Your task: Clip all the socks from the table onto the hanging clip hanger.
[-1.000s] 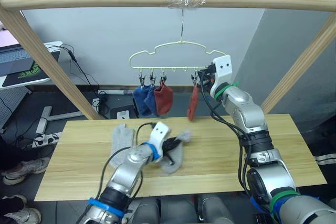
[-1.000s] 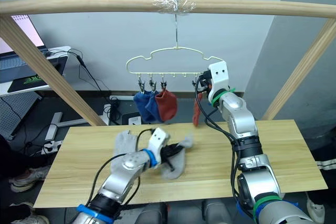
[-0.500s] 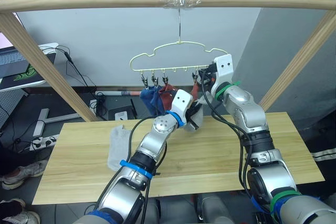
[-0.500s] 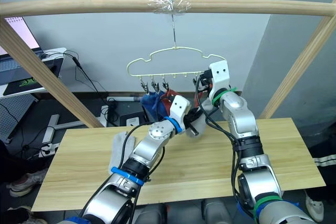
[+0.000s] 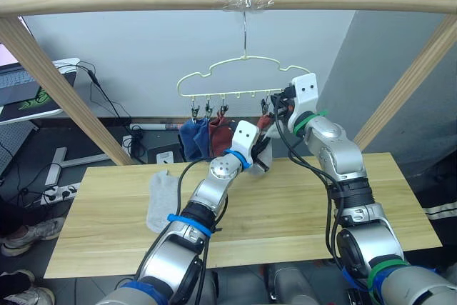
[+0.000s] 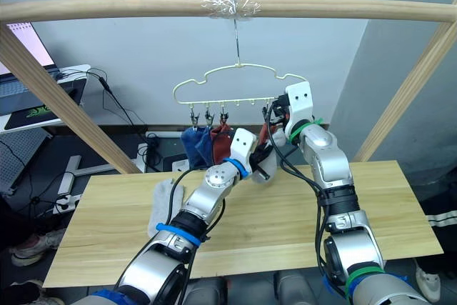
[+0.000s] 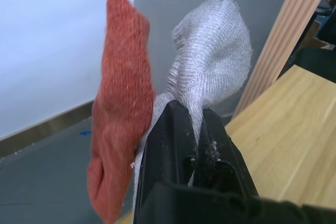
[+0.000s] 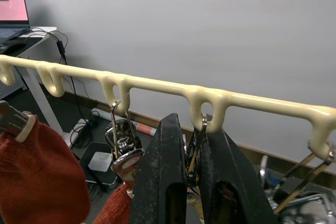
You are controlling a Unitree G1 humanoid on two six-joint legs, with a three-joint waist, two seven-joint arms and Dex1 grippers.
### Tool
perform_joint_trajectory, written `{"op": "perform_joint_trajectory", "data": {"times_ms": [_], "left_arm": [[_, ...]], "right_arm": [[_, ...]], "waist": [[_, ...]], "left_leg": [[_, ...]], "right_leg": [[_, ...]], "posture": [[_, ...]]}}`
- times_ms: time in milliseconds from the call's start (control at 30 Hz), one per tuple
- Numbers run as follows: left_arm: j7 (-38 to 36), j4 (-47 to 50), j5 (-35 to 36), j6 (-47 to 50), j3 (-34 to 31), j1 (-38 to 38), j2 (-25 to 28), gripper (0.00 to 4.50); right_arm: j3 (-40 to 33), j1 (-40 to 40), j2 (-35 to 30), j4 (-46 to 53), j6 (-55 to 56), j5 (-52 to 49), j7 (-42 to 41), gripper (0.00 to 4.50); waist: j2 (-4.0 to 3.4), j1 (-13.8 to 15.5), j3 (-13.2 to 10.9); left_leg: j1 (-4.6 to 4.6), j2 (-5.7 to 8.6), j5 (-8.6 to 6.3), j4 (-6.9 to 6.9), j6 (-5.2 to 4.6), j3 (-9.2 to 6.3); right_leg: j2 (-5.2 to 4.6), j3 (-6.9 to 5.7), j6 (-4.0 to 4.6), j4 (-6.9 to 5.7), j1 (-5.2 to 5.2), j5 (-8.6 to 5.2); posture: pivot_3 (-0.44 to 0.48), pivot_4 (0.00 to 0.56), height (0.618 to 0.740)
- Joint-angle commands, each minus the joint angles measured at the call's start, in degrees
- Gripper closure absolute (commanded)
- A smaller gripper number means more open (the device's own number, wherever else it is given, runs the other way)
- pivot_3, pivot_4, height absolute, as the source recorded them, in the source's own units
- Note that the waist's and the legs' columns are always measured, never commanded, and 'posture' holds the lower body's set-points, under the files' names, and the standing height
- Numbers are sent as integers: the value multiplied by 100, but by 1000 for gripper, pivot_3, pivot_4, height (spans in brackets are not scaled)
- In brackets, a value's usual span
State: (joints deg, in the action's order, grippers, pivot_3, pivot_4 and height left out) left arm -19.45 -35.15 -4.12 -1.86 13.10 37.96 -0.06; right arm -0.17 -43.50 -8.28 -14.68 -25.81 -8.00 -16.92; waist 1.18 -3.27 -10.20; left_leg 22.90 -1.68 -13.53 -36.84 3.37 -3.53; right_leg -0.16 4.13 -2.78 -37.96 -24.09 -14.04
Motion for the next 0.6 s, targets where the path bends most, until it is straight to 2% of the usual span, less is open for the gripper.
{"op": "perform_joint_trajectory", "data": {"times_ms": [33, 467, 600], "left_arm": [[159, 28, -55, -262, -80, 214, -72, 4487], [546, -88, -164, -617, -82, 276, -157, 4487], [653, -157, -198, -646, -118, 312, -164, 4500]], "right_arm": [[-77, -25, -2, 315, -19, -81, 14, 4500], [-125, -10, 19, 376, -393, -172, -8, 4500], [-260, -1, 79, 441, -594, -292, 73, 3176]], "waist": [[0, 0, 0], [0, 0, 0], [0, 0, 0]], "left_leg": [[0, 0, 0, 0, 0, 0], [0, 0, 0, 1, 0, 0], [0, 0, 0, 1, 0, 0]], "right_leg": [[0, 0, 0, 0, 0, 0], [0, 0, 0, 0, 0, 0], [0, 0, 1, -1, 0, 0]], "posture": [[-35, 150, 737], [-38, 151, 737], [-39, 152, 737]]}}
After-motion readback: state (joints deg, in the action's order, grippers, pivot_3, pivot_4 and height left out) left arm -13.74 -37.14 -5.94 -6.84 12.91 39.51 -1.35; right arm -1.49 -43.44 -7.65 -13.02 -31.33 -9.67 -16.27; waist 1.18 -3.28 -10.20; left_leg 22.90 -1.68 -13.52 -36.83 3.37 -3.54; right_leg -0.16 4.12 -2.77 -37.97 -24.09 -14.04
